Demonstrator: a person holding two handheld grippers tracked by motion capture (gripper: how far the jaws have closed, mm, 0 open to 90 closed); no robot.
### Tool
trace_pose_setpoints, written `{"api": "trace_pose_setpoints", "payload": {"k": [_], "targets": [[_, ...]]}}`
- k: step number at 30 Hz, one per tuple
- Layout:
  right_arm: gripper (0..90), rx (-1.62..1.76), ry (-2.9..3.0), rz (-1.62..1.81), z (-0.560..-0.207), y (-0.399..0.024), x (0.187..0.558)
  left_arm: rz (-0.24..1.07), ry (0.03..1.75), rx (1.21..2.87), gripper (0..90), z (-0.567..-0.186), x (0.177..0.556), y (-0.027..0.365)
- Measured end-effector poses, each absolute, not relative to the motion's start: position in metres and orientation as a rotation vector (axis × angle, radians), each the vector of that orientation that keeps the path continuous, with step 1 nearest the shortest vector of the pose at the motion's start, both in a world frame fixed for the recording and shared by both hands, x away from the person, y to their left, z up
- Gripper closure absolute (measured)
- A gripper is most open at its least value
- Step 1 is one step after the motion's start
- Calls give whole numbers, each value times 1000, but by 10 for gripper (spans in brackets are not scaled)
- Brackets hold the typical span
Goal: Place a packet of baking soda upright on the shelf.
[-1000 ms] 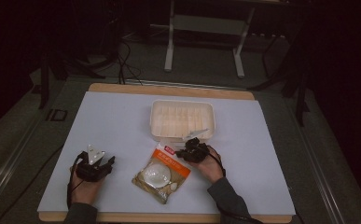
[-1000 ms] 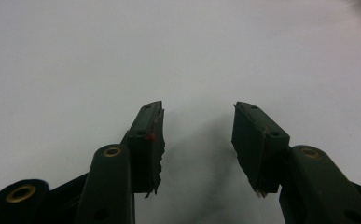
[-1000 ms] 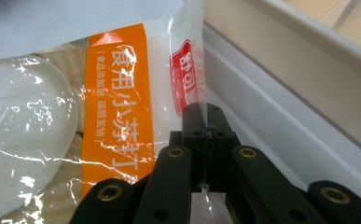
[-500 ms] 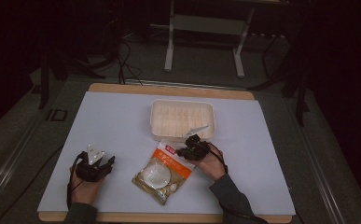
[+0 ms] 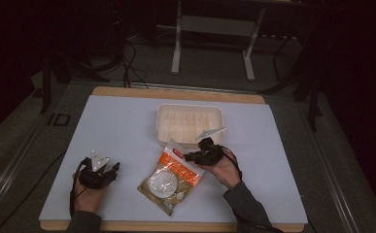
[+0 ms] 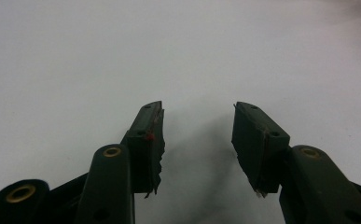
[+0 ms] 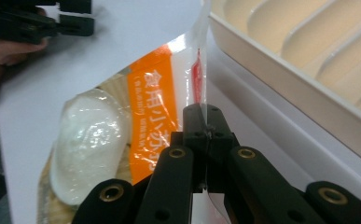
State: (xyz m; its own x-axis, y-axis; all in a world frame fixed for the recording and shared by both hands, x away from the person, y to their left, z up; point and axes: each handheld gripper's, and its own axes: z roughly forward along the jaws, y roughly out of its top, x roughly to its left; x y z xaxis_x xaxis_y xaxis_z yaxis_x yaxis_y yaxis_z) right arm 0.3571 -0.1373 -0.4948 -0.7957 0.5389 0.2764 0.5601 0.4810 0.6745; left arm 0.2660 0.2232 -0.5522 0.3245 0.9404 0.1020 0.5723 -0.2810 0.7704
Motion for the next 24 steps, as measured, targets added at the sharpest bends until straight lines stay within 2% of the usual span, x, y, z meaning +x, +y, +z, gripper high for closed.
{"api": "trace_pose_setpoints", "payload": {"k": [24], "targets": [[900,-869,-2460,-1430,-446,-138,340,753,1328,1958,529,-552,266,223]]}}
